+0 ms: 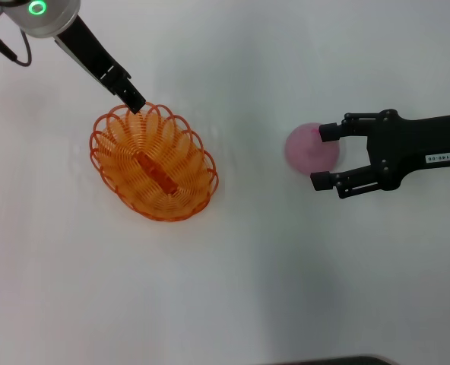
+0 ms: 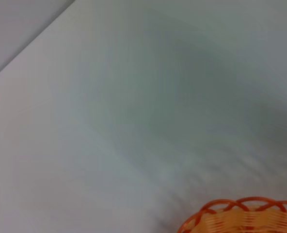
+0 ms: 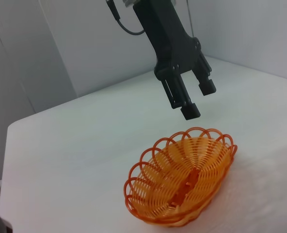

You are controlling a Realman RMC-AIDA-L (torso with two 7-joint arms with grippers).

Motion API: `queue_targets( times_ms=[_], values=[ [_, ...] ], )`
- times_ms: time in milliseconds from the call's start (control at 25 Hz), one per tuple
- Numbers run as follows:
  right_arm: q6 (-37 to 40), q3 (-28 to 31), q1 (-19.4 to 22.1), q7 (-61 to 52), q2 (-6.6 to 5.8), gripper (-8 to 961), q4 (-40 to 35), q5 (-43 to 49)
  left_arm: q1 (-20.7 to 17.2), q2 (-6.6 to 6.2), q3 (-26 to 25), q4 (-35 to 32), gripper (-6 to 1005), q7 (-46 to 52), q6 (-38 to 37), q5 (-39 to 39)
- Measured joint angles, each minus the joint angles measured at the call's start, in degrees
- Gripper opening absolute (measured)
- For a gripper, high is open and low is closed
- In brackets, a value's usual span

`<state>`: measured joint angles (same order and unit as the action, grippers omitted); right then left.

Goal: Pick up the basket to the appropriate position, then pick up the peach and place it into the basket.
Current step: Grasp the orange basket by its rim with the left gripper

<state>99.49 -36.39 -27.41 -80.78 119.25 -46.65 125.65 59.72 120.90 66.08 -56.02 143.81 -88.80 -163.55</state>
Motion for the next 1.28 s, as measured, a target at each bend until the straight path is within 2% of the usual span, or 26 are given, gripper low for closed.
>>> queue_targets(
  times_ms=[280, 680, 1280],
  values=[
    [-0.01, 0.0, -0.25, -0.03, 0.02, 945, 0.12, 0.02, 0.58, -1.08, 1.21, 1.94, 844, 1.74, 0.19, -0.1],
    [-0.62, 0.01, -0.46, -0.07, 0.03, 945, 0.4, 0.03, 0.93, -1.04, 1.6, 2.93, 843, 2.32, 1.59, -0.17],
    [-0.78, 0.01, -0.53, 0.35, 0.19, 944, 1.48, -0.33, 0.74, -0.17, 4.46, 17.6, 843, 2.45, 16.81, -0.19]
  ],
)
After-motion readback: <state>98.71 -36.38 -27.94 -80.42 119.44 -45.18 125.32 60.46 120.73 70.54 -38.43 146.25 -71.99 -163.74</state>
